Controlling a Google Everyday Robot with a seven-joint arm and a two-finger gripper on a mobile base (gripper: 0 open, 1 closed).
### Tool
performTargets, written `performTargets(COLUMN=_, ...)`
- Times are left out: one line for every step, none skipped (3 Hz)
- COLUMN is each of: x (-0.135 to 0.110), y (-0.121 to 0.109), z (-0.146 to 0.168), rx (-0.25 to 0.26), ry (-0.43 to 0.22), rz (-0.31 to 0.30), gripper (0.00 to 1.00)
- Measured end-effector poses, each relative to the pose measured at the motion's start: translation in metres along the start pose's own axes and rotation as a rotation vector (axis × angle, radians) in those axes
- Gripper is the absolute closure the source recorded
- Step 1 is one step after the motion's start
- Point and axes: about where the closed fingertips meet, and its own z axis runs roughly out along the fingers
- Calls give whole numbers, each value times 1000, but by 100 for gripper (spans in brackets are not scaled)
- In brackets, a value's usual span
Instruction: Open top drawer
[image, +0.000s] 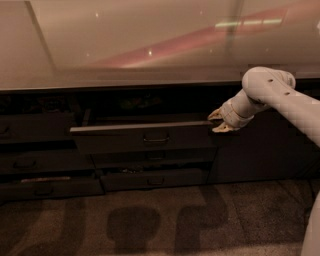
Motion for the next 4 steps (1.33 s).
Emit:
performTargets(x=-3, y=6, z=0, rx=-2, ry=-3, rz=-4, gripper=100)
performTargets(x=-3, y=5, z=-2, rx=-2, ry=-3, rz=-4, gripper=100)
performTargets(x=-6, y=10, z=-4, rx=-5, ry=-7, rz=-9, gripper=100)
performTargets(x=-6, y=10, z=-4, rx=-5, ry=-7, rz=-9, gripper=100)
